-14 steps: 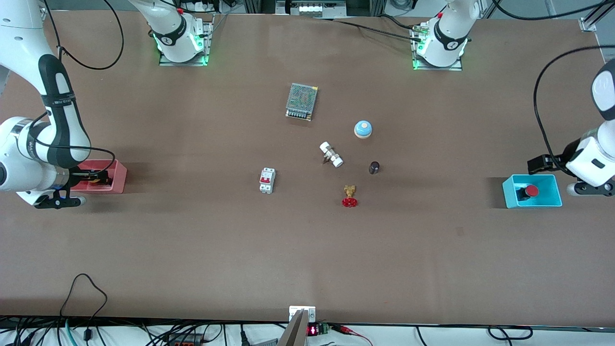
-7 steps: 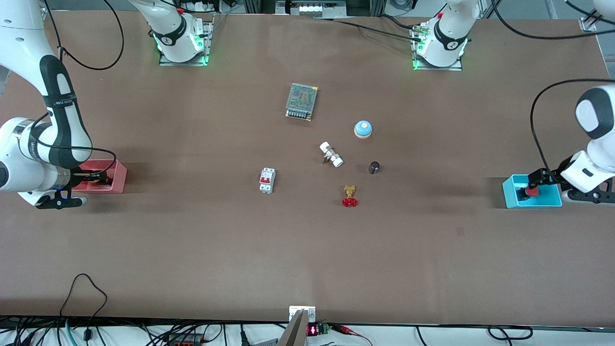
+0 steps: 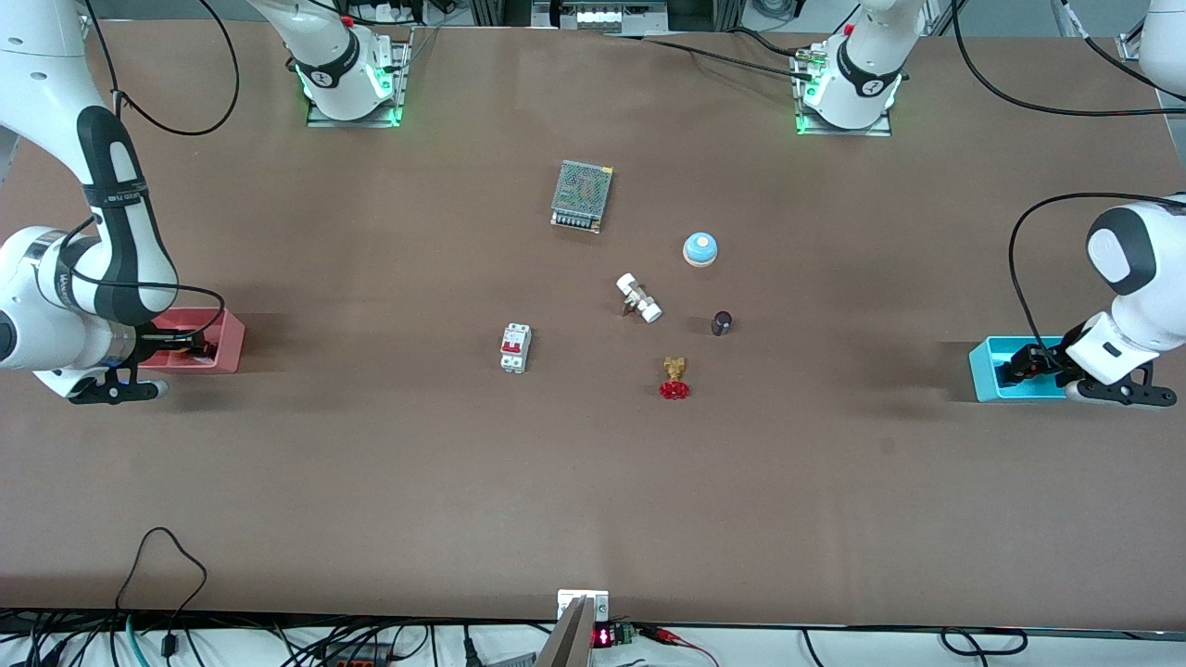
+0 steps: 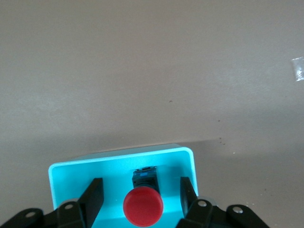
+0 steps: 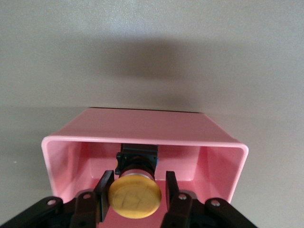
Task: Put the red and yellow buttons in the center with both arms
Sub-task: 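Grasp the yellow button with the right gripper while the left gripper grasps red, then lift the yellow button out of the pink box with the right gripper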
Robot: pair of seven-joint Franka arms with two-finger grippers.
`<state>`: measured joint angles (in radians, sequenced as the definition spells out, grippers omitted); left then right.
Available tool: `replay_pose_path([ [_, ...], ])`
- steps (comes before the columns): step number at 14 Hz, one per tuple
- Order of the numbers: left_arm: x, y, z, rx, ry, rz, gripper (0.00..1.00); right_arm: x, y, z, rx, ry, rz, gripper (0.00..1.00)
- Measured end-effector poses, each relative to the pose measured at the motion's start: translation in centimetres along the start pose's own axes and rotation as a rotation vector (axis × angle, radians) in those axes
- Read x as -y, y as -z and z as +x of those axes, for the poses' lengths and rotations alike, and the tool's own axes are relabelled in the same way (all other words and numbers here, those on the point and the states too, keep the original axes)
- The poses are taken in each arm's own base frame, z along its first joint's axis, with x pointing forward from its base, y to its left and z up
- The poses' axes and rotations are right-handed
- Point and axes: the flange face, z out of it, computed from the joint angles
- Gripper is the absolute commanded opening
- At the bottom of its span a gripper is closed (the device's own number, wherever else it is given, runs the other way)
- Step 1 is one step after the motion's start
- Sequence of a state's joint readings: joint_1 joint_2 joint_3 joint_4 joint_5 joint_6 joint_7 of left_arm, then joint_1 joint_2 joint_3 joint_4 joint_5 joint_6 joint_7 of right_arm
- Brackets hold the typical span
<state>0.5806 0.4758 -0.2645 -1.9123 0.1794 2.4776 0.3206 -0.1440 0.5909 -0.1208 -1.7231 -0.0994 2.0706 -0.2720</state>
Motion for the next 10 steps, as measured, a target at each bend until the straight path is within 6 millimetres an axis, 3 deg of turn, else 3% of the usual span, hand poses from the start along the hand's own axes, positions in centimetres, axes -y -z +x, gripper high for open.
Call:
replay_pose_path([
  [3,0.3,0.0,-0.1,-0.004,-0.008,0.001,0.73,0.0,0.0,0.0,-0.001,0.001,0.0,0.32],
  [10,-0.1,-2.4,-1.0,0.024,-0.022,-0.022,0.73,0.1,-0.2,0.1,0.0,0.002,0.0,0.24],
])
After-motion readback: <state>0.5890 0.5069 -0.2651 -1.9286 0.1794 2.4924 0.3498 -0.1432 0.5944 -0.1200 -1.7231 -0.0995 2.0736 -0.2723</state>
